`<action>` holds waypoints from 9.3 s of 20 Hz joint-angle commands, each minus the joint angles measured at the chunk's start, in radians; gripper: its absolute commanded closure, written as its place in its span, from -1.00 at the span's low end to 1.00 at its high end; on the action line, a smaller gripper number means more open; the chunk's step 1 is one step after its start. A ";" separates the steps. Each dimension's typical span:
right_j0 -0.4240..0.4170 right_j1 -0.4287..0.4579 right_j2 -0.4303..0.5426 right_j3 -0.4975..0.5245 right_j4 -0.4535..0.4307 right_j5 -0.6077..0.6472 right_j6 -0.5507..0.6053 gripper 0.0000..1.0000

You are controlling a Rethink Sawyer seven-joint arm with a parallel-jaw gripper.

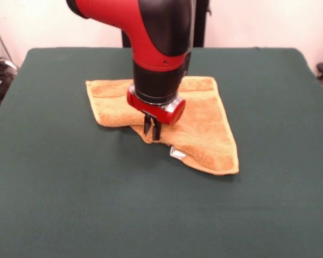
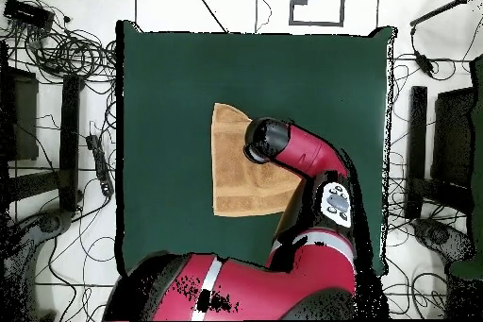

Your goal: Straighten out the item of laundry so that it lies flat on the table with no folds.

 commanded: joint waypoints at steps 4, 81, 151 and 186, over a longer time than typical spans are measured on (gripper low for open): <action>0.052 0.010 0.024 -0.021 -0.010 0.048 0.165 1.00; 0.180 0.061 -0.169 0.007 0.070 -0.206 0.236 1.00; 0.240 0.173 -0.288 -0.030 0.055 -0.451 0.187 1.00; 0.311 0.254 -0.435 -0.080 0.044 -0.515 0.158 1.00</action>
